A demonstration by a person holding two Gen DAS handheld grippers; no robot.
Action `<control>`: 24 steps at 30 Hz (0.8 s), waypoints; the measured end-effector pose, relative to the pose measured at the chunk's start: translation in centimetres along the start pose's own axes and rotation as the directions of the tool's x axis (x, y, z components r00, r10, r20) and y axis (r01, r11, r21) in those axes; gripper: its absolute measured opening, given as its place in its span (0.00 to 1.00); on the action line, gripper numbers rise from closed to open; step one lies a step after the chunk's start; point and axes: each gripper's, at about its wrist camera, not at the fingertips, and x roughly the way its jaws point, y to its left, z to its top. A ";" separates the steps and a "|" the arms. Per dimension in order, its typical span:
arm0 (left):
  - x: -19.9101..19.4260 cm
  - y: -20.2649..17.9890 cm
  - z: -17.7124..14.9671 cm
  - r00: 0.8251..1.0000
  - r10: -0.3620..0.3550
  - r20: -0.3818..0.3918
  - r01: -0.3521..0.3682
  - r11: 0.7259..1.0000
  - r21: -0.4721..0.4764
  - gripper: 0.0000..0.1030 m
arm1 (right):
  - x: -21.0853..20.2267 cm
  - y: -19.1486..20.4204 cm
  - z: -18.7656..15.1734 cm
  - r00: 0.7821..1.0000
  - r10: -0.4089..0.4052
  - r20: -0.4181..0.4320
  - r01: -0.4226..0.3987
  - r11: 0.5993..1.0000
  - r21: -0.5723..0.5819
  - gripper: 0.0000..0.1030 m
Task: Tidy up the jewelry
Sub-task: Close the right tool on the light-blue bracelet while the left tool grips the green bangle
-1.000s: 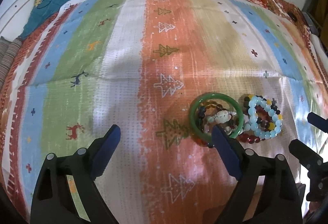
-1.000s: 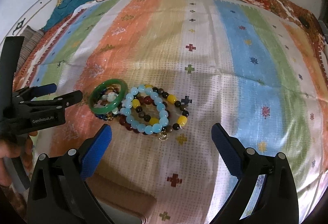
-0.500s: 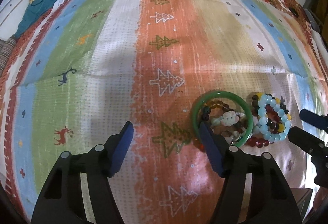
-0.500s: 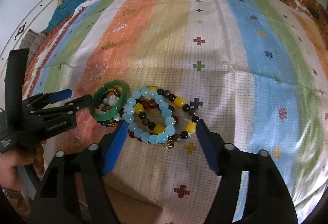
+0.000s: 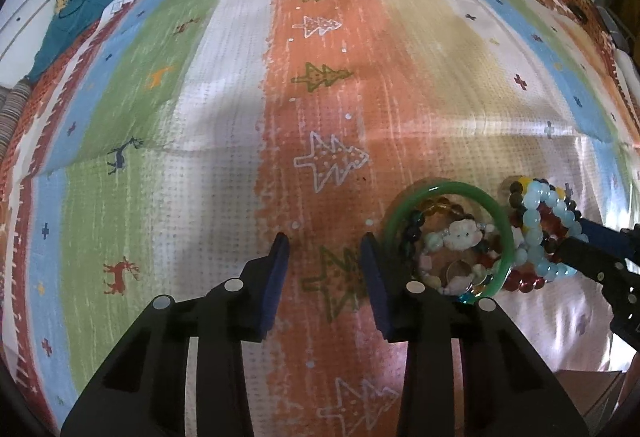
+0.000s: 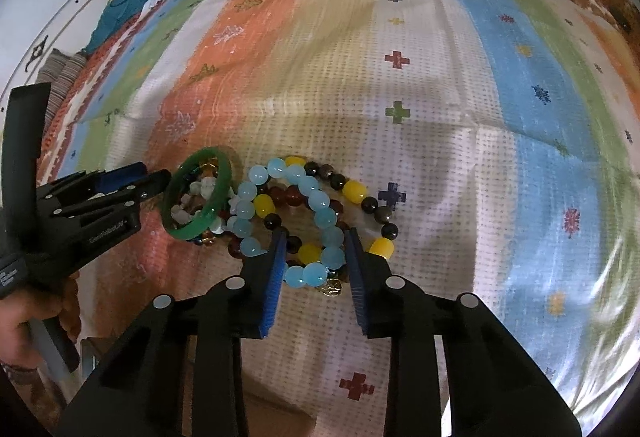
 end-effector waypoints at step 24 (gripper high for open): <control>-0.1 -0.2 0.3 0.994 -0.114 -0.001 0.114 0.993 -0.032 0.34 | -0.4 -0.5 0.2 1.000 0.019 0.006 -0.019 1.000 0.010 0.12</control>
